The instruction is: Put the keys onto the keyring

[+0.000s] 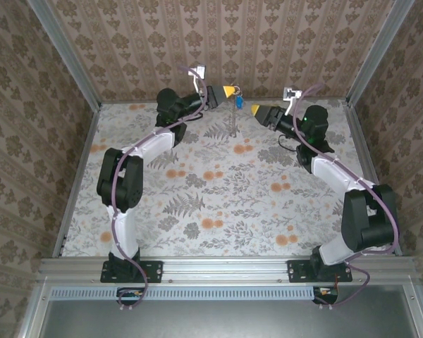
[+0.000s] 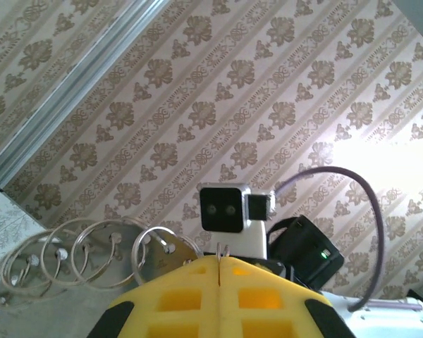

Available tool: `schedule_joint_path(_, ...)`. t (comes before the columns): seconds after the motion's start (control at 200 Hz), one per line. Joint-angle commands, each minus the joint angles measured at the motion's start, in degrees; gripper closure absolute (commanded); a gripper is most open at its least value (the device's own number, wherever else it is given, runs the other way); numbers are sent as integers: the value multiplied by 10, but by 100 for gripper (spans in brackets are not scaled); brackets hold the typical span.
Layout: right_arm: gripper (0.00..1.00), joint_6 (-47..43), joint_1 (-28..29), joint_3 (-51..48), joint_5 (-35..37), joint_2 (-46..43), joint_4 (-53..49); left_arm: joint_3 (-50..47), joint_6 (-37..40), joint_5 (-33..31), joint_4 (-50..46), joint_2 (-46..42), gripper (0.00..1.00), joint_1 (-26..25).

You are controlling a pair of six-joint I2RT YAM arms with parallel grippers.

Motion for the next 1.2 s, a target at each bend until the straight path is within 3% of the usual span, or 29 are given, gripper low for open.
schedule_joint_path(0.0, 46, -86, 28, 2, 72, -38, -64, -7, 0, -29, 18, -27, 100, 0)
schedule_joint_path(0.48, 47, -177, 68, 34, 118, -38, -155, -7, 3, -43, -7, -28, 100, -3)
schedule_joint_path(1.195, 50, -182, 82, 109, 111, 23, -151, 1, 5, -31, -12, -33, 100, -17)
